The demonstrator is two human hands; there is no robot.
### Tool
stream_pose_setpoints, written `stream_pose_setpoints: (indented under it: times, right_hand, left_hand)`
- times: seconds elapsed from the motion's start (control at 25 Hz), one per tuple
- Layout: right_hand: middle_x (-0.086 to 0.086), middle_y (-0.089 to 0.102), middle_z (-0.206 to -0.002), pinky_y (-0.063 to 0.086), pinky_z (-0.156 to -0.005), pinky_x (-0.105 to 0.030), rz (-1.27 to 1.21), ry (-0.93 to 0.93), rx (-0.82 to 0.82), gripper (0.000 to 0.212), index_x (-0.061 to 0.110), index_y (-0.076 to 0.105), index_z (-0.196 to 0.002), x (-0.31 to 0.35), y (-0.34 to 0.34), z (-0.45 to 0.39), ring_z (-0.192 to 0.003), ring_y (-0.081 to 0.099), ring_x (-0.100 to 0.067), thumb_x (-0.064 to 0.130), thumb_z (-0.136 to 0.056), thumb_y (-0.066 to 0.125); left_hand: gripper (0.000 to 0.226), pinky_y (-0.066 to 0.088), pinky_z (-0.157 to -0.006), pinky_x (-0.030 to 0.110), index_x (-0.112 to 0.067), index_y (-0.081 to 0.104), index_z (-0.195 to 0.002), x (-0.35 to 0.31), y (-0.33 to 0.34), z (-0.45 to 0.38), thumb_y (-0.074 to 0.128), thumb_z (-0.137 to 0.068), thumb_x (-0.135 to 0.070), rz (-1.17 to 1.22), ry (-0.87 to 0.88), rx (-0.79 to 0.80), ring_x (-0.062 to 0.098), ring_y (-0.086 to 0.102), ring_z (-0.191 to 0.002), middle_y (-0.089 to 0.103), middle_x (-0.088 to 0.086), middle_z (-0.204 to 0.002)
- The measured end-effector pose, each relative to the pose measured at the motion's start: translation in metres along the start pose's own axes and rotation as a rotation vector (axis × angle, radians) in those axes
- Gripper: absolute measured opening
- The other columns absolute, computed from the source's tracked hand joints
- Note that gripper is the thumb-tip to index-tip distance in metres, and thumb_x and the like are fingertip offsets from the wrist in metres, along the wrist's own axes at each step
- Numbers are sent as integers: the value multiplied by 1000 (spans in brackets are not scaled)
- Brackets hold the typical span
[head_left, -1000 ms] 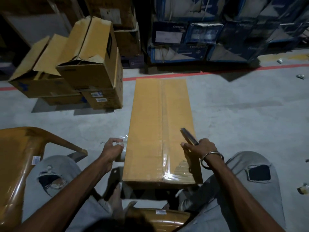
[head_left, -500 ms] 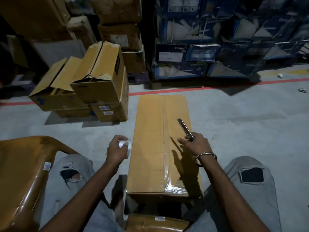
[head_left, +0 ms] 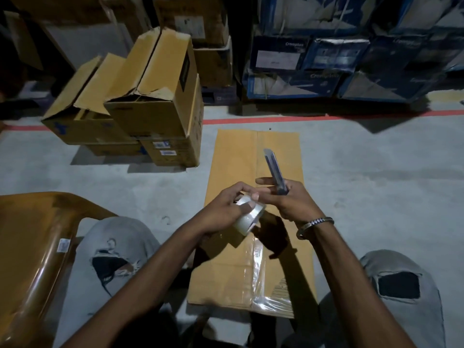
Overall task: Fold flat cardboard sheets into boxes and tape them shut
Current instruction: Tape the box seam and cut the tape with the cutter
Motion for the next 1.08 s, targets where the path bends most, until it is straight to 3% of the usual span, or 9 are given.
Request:
stream_pose_setpoints:
  times: [0.12, 0.28, 0.48, 0.56, 0.64, 0.72, 0.84, 1.0, 1.08]
  right_hand:
    - [3, 79, -102, 61, -69, -22, 119, -26, -3, 29, 15, 79, -104, -7, -6, -10, -81, 75, -4, 15, -77, 89]
    - [2, 80, -97, 61, -83, -38, 124, 19, 13, 30, 15, 81, -98, -20, -4, -14, -87, 78, -16, 20, -71, 94]
    - [2, 80, -87, 57, -70, -23, 85, -5, -12, 31, 13, 79, -101, -19, -4, -12, -80, 78, -15, 13, -74, 92]
    - [-1, 79, -80, 52, -59, -14, 33, 4, -24, 32, 12, 77, -105, -14, -7, -8, -73, 77, -12, 8, -76, 90]
    - [2, 74, -65, 45, -45, -11, -51, 55, -35, 31, 13, 75, -105, -10, -14, -3, -51, 68, -8, 3, -78, 87]
    - [7, 61, -52, 34, -37, -17, -127, 129, -38, 33, 16, 76, -106, -13, -23, -2, -36, 47, -7, 5, -77, 87]
    - [3, 50, -61, 15, -46, -28, -225, 189, -14, 55, 20, 78, -114, -24, -39, -2, -46, 23, -12, 21, -62, 96]
    - [5, 55, -59, 13, -47, -30, -319, 213, 6, 52, 16, 75, -120, -18, -50, 4, -48, 18, -12, 12, -71, 90]
    - [-2, 66, -72, 16, -44, -26, -332, 194, 19, 51, 15, 74, -120, -9, -51, -1, -47, 19, -10, 10, -72, 89]
  left_hand:
    - [14, 59, -83, 45, -26, 63, -116, 13, 4, -7, 59, -104, -18, -57, -57, 36, 24, 70, -99, 71, 4, -116]
    - [16, 56, -89, 48, -35, 65, -115, 24, 0, -9, 60, -103, -25, -231, -51, 8, 22, 67, -100, 70, -4, -112]
    - [29, 52, -101, 48, -36, 59, -133, 25, 3, -10, 57, -104, -36, -380, -58, -44, 19, 61, -113, 66, -2, -130]
    - [55, 47, -108, 45, -33, 34, -159, 24, 6, -7, 50, -107, -41, -481, -97, -18, 24, 57, -127, 56, 4, -150]
    - [69, 43, -112, 41, -27, 14, -167, 18, 7, -6, 47, -108, -44, -454, -101, 21, 24, 50, -139, 45, 5, -160]
    - [68, 44, -114, 38, -26, 25, -165, 8, 1, -4, 51, -106, -49, -321, -63, 2, 18, 50, -140, 45, 3, -160]
    - [44, 57, -98, 35, -25, 60, -140, -7, -4, 5, 64, -101, -45, -15, -26, 5, 15, 70, -113, 71, 0, -129]
    - [24, 58, -87, 35, -24, 74, -111, -29, -23, 16, 73, -95, -42, -55, 41, 36, 14, 73, -99, 77, -4, -105]
    - [23, 57, -83, 36, -24, 74, -101, -45, -39, 10, 78, -89, -43, -158, 87, 63, 13, 72, -95, 76, -5, -99]
Point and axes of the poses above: each hand's wrist, its own z-axis away from the middle knuckle, its own y-axis out of the palm, x = y × z, the point moved 8 cm from there along -z, towards the middle knuckle
